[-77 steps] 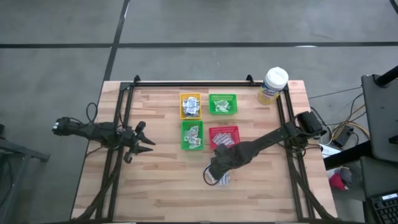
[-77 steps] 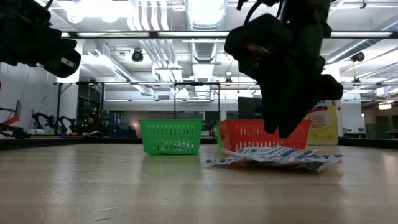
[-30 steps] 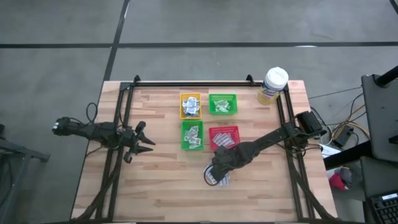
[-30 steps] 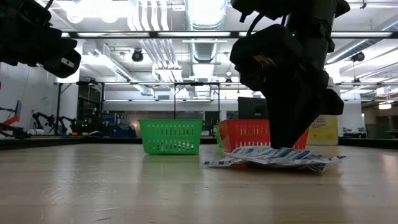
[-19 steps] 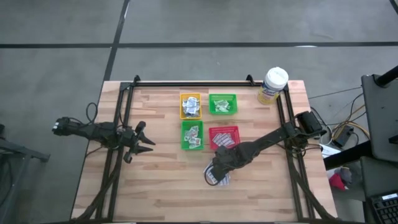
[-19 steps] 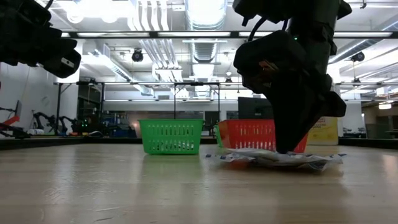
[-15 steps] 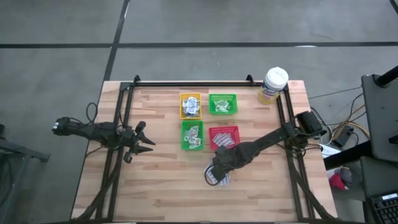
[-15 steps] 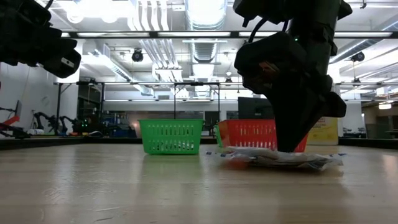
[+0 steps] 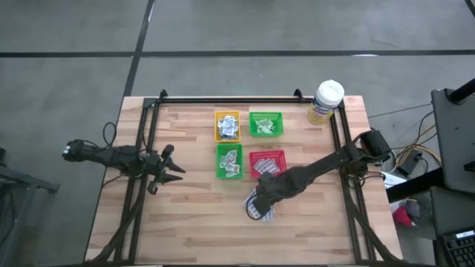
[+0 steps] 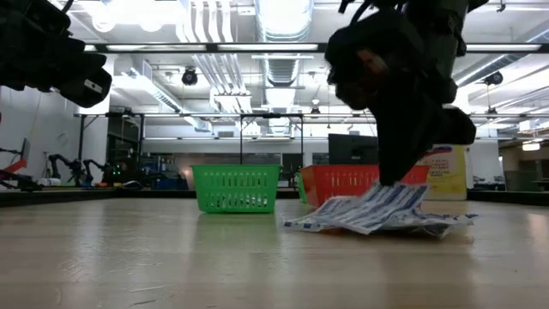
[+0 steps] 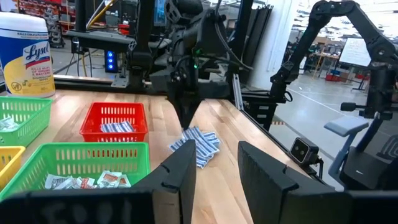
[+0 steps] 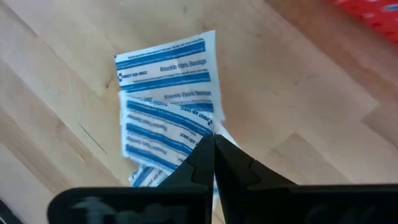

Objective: Pick & Place First Aid Supplies
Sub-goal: Put the blue bandage pack into the red bin

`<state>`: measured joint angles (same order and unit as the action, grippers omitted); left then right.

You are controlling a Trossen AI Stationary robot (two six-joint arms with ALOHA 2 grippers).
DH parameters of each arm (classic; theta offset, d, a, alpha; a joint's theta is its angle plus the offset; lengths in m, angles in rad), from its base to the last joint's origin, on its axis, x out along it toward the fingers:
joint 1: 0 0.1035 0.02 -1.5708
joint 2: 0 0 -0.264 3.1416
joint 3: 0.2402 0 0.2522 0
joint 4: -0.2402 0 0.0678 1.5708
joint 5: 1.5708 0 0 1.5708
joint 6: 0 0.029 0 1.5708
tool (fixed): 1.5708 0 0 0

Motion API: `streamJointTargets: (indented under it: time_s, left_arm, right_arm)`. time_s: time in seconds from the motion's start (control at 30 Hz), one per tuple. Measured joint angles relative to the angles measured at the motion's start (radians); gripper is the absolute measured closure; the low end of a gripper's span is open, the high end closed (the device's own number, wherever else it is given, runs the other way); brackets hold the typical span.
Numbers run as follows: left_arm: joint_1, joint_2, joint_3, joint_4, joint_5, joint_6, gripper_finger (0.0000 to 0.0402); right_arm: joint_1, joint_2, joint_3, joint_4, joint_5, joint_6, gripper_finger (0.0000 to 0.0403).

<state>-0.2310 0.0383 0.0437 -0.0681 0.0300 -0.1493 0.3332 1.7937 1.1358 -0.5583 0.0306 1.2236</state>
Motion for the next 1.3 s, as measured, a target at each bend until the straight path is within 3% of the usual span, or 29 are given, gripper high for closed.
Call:
streamJointTargets:
  time_s: [0.53, 1.0, 1.3]
  left_arm:
    - [0.0, 0.0, 0.0, -0.001, 0.0, 0.005, 0.0287]
    - [0.0, 0.0, 0.0, 0.0, -0.001, 0.016, 0.0287]
    - [0.0, 0.0, 0.0, 0.0, -0.001, 0.009, 0.0287]
  right_arm:
    - [-0.002, -0.218, 0.0, -0.055, 0.068, -0.039, 0.0395]
    - [-0.114, -0.393, -0.011, -0.034, 0.407, -0.077, 0.0395]
    - [-0.2, -0.414, -0.102, -0.036, 0.381, -0.051, 0.0395]
